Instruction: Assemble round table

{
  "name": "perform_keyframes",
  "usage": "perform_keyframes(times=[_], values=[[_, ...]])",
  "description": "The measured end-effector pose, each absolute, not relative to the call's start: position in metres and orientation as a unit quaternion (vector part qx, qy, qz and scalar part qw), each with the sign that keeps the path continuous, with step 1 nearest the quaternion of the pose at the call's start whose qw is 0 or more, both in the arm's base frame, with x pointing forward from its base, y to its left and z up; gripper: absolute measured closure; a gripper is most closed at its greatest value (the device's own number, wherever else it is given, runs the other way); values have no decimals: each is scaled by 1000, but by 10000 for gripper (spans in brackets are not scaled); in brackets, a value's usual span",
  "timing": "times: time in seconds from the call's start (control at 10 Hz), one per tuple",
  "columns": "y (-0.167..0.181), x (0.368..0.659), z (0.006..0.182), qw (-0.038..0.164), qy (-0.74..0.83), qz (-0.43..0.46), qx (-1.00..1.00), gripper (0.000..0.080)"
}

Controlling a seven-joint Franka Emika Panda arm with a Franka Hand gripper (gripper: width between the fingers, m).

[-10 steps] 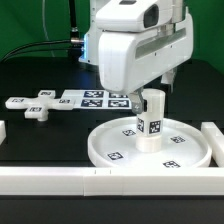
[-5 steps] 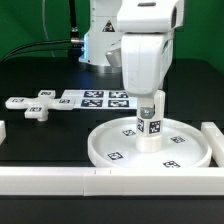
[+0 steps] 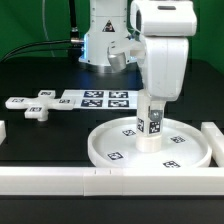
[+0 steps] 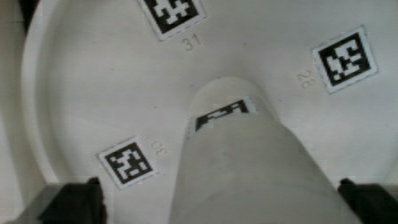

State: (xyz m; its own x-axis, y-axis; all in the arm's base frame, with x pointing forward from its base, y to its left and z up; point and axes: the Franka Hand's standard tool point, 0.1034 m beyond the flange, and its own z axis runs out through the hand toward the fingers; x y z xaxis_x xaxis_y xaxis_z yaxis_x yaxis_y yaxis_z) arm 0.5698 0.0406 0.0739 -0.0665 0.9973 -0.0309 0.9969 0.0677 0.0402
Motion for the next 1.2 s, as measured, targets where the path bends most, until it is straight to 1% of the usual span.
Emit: perform_keyframes(times=[0.4,0.5,0.6,1.2], values=[[37,570,74,32,773,-4,634,151],[37,570,74,32,771,-3,636,276],[36,567,72,27,771,-9,637,386],[36,566,72,26,746,-9,665,386]])
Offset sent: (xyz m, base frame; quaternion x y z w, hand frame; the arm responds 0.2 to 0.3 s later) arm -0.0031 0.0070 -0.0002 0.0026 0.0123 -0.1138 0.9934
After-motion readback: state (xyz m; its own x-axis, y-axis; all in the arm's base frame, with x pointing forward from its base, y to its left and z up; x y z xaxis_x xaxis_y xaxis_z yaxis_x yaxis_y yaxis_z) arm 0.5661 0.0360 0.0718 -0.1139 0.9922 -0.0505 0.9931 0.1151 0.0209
